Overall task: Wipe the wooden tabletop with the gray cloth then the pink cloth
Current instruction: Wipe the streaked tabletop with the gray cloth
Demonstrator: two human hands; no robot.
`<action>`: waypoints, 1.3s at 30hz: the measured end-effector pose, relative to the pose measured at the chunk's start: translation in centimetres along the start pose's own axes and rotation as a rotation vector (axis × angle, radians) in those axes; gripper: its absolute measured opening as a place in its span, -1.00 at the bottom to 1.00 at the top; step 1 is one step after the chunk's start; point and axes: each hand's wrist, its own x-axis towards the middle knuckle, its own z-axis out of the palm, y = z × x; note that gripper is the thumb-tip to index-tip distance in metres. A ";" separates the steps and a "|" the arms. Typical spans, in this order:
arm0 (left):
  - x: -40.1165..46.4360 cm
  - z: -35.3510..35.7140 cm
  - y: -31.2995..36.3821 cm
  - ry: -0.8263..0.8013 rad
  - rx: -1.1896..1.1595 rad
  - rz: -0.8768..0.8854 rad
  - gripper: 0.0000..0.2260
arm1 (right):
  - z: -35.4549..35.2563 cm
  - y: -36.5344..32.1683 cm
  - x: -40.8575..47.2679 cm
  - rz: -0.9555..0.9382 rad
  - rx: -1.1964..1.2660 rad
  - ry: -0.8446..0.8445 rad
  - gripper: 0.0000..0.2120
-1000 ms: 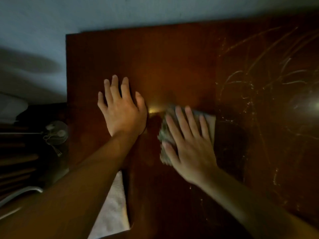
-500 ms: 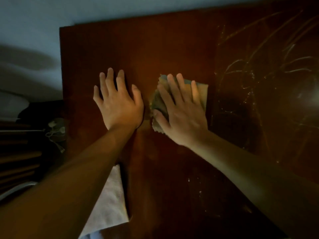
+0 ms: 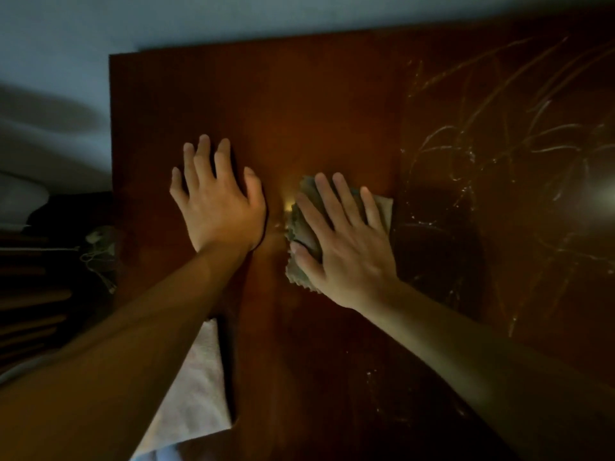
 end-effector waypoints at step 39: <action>-4.8 -1.7 1.5 -0.123 -0.157 0.382 -0.61 | 0.4 0.4 -4.0 0.325 0.029 0.106 -0.38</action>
